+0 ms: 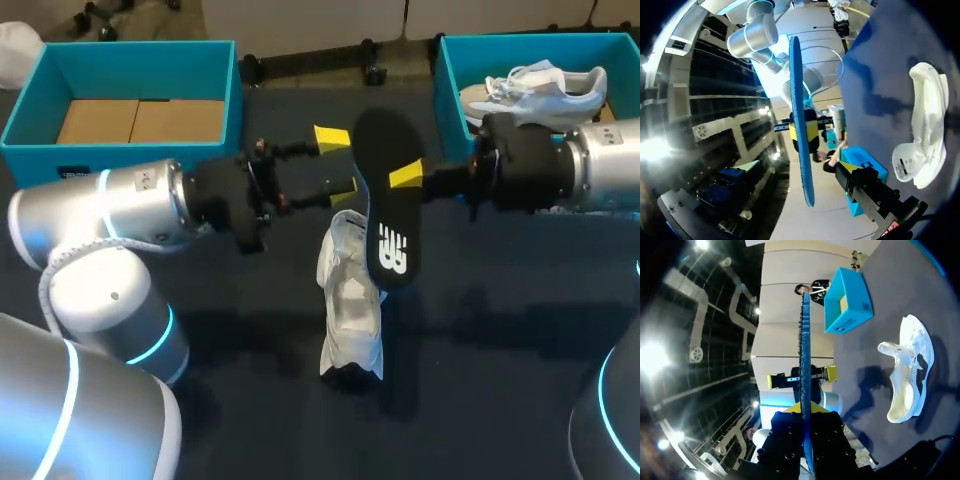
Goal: Take the shoe out of the shoebox, open the shoe tongue, remove and reinsert the insole, then place the shoe into the shoebox
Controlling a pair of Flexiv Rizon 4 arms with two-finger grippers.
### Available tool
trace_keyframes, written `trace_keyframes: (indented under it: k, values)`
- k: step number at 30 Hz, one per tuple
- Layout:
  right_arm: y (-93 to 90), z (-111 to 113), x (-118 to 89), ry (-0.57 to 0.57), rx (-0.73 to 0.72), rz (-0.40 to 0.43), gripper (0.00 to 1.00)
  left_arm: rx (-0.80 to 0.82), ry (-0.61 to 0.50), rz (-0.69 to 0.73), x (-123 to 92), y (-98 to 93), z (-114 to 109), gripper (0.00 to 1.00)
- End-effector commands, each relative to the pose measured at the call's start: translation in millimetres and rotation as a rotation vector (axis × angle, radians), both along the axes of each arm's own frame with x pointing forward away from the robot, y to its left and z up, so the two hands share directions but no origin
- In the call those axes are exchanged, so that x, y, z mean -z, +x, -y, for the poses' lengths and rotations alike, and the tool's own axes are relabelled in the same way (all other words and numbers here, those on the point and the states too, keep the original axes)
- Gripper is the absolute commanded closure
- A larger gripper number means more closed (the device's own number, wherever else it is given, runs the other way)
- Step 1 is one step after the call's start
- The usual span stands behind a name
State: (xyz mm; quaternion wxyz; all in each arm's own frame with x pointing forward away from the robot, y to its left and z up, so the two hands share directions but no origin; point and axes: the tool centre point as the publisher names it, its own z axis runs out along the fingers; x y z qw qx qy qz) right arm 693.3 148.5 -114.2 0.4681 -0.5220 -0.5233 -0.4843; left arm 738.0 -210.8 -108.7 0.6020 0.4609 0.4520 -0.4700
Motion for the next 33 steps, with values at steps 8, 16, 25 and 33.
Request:
trace_keyframes:
  k: [8,16,25,33]
  values:
    - [1.7,-11.3,1.8,-0.019,-0.015,-0.009,1.00,0.016,-0.087,0.009,2.5,0.1,18.8,0.00]
    - [1.4,-16.2,5.9,-0.034,-0.029,-0.023,1.00,0.016,-0.079,0.002,0.5,0.1,25.1,0.00]
    - [0.9,-19.2,7.5,-0.052,-0.032,-0.033,1.00,0.011,-0.062,-0.023,3.4,0.1,26.9,0.07]
    - [0.1,-19.2,6.6,-0.060,-0.028,-0.034,1.00,0.006,-0.057,-0.034,5.1,1.3,26.0,0.27]
